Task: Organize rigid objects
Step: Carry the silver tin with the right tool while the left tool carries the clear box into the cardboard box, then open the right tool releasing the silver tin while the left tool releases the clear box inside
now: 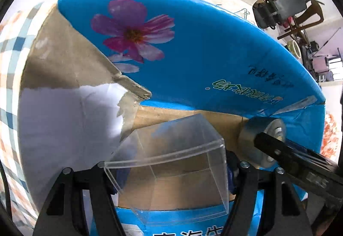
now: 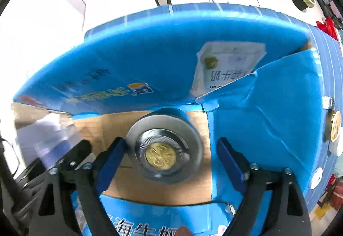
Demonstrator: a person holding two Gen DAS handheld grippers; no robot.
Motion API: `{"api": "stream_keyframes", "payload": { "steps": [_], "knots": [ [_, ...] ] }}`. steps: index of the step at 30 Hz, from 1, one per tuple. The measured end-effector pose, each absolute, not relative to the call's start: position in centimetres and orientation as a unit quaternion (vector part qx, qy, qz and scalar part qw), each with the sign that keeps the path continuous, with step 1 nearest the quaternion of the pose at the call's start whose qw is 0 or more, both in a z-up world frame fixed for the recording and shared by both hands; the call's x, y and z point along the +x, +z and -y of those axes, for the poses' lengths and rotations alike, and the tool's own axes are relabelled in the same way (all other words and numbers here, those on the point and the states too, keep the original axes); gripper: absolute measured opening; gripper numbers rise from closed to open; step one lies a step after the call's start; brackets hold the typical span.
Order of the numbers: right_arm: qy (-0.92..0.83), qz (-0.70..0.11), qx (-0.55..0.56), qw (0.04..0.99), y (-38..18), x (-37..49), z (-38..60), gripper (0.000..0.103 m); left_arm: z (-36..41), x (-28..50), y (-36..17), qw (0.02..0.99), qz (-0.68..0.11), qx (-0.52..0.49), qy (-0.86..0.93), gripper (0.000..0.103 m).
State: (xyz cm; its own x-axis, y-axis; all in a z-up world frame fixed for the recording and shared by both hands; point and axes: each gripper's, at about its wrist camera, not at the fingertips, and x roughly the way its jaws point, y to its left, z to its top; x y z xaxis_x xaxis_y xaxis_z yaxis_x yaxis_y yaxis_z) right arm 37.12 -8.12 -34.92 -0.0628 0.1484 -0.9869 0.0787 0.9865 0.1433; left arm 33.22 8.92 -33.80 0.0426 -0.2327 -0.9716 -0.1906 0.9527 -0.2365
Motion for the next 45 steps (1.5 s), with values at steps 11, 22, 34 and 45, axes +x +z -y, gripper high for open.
{"api": "stream_keyframes", "payload": {
  "steps": [11,22,34,45],
  "knots": [
    [0.003,-0.712,0.100,0.695,-32.3,36.1,12.4,0.099,-5.5,35.8,-35.5,0.684,-0.713,-0.141,-0.067,0.068],
    [0.001,-0.705,0.099,0.702,-31.2,35.4,11.4,0.098,-4.9,37.3,-34.2,0.699,-0.708,-0.092,-0.048,0.093],
    [0.018,-0.678,0.057,0.733,-26.7,32.3,11.6,0.103,-7.0,33.0,-29.2,0.752,-0.653,-0.092,-0.007,0.103],
    [0.052,-0.642,0.021,0.765,-21.2,25.4,11.0,0.103,-6.4,26.4,-23.1,0.803,-0.594,-0.030,0.044,0.102]
  ]
}}
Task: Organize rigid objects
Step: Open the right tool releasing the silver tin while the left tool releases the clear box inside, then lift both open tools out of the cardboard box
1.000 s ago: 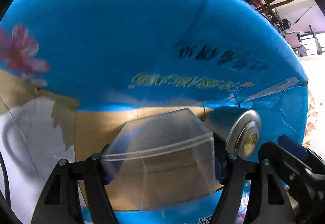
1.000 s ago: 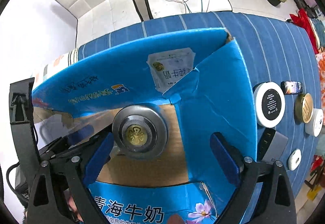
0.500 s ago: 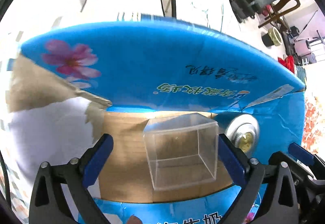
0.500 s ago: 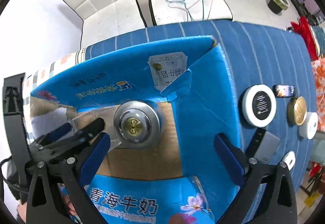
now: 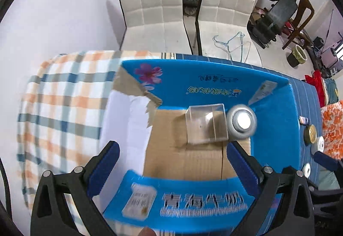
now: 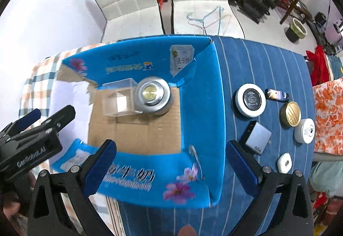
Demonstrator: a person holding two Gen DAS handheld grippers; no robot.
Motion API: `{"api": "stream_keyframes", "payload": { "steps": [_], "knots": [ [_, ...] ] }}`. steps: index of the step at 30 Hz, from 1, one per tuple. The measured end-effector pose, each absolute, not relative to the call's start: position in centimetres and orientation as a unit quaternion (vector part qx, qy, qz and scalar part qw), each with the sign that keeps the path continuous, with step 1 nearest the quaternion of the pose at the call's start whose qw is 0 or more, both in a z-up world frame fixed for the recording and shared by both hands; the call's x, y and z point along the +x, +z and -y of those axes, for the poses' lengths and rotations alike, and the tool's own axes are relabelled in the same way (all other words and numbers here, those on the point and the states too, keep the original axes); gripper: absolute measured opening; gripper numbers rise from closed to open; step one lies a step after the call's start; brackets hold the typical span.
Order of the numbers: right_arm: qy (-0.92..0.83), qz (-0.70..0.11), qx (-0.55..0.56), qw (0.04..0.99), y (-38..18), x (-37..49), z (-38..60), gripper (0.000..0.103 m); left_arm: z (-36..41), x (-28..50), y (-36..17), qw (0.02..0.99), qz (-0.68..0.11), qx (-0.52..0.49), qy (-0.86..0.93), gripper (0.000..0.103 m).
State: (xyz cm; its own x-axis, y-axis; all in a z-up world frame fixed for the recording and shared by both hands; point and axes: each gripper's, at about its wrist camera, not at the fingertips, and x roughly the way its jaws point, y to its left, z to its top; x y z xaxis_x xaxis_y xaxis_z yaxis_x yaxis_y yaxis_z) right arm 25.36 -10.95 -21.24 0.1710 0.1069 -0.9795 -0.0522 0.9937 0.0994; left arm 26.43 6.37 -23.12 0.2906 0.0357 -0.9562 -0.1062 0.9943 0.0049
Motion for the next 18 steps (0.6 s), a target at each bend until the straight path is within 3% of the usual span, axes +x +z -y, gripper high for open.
{"api": "stream_keyframes", "payload": {
  "steps": [18],
  "knots": [
    [0.067,-0.576,0.013,0.814,-10.3,15.5,10.5,0.103,-6.7,16.8,-11.5,0.849,-0.526,-0.027,0.048,0.103]
  ]
}}
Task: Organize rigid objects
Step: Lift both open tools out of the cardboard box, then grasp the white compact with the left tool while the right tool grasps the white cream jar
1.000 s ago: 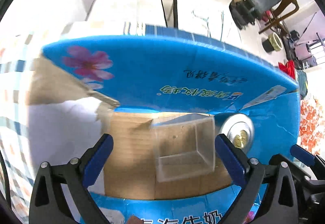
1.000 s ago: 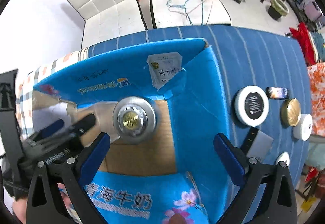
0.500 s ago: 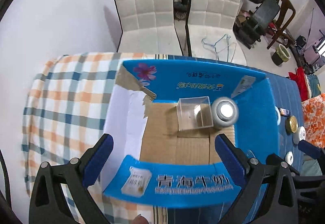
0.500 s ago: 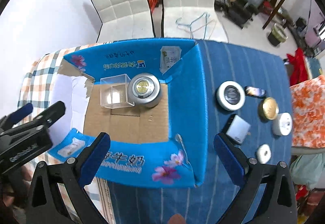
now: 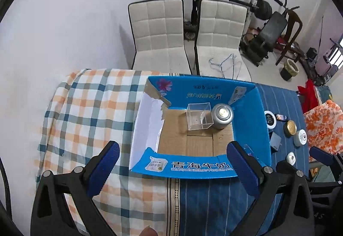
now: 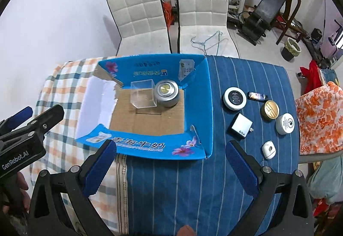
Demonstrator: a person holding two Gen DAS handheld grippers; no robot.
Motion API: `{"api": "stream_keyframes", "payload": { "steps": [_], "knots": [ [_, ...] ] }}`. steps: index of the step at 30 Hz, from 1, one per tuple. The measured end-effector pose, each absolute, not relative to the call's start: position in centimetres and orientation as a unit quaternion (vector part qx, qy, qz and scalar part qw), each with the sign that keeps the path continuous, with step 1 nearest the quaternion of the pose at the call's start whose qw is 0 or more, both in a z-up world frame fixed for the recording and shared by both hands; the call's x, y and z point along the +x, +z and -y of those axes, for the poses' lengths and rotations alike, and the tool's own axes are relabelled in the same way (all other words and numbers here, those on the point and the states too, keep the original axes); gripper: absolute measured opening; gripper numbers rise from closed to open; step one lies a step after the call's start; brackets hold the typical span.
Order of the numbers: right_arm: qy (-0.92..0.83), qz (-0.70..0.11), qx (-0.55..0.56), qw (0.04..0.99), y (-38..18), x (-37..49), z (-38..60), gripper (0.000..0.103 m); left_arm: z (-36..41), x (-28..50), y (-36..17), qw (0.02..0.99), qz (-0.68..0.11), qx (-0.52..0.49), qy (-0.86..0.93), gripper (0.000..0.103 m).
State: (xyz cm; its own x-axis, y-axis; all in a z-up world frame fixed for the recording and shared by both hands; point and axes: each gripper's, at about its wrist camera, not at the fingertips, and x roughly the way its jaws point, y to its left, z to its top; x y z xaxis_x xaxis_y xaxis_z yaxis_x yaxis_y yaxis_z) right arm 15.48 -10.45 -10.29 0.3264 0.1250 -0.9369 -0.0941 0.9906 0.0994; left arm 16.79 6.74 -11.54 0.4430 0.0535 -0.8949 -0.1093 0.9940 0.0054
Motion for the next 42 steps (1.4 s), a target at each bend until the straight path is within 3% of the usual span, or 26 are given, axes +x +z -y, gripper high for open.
{"api": "stream_keyframes", "payload": {
  "steps": [10,18,29,42],
  "knots": [
    [0.057,-0.570,0.059,0.817,-8.2,13.1,13.0,0.103,-5.7,15.3,-9.8,0.858,-0.513,-0.030,0.025,0.103],
    [-0.052,-0.601,0.125,0.788,-12.5,12.3,26.6,0.103,2.0,17.1,-12.8,0.838,-0.543,-0.038,-0.028,0.103],
    [-0.112,-0.617,0.177,0.758,-19.5,15.4,44.4,0.103,21.4,24.2,-20.8,0.773,-0.626,0.017,-0.103,0.102],
    [-0.108,-0.695,0.180,0.688,-34.8,25.5,50.5,0.103,26.8,36.2,-34.0,0.710,-0.703,0.029,-0.012,0.102]
  ]
}}
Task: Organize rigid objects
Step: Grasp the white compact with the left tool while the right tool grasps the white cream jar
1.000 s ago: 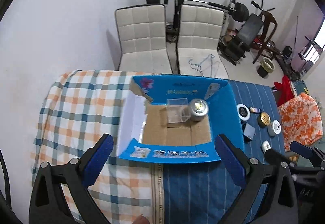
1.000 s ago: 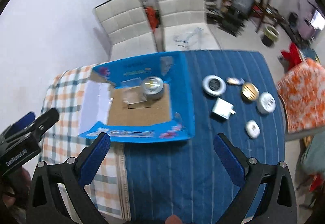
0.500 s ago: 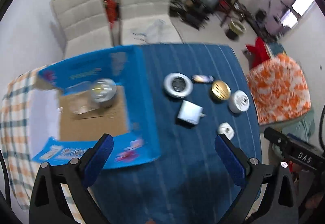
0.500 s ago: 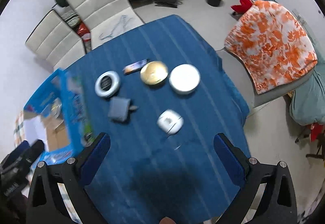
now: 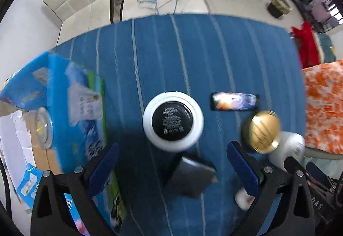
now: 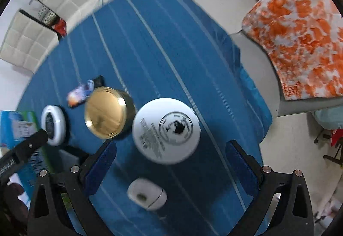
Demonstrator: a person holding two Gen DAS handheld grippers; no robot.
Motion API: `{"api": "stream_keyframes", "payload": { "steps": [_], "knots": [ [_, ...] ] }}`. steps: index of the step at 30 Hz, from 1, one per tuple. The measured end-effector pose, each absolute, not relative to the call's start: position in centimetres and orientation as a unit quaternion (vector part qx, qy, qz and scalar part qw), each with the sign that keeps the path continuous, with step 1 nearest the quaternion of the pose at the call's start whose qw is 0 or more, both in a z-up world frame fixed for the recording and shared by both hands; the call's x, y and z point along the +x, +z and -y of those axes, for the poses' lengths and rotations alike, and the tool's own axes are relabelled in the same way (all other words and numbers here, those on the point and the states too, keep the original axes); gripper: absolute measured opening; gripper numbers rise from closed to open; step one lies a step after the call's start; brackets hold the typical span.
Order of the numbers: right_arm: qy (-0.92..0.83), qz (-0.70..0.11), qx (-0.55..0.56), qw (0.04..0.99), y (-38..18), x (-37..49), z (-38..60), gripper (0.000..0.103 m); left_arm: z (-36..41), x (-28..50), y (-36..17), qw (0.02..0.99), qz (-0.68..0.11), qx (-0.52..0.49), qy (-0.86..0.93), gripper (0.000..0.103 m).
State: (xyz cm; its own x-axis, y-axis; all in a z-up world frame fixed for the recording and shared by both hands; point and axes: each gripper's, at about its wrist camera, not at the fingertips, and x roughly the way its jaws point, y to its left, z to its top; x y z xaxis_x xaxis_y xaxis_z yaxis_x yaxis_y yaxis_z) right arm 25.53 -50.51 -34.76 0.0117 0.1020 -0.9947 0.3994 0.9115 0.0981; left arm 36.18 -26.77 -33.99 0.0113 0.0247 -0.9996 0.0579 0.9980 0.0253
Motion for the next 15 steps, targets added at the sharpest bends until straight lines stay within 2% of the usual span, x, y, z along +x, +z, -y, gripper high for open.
{"api": "stream_keyframes", "payload": {
  "steps": [7,12,15],
  "knots": [
    [-0.090,-0.706,0.188,0.676,-37.7,27.1,50.1,0.102,26.9,37.8,-39.5,0.673,-0.739,0.035,0.011,0.102],
    [-0.086,-0.708,0.191,0.674,-37.9,27.7,50.4,0.101,27.4,38.4,-40.3,0.677,-0.735,0.032,0.007,0.102],
    [-0.083,-0.713,0.188,0.670,-37.8,27.5,50.9,0.098,27.6,38.4,-40.0,0.683,-0.730,0.029,-0.012,0.091]
  ]
}}
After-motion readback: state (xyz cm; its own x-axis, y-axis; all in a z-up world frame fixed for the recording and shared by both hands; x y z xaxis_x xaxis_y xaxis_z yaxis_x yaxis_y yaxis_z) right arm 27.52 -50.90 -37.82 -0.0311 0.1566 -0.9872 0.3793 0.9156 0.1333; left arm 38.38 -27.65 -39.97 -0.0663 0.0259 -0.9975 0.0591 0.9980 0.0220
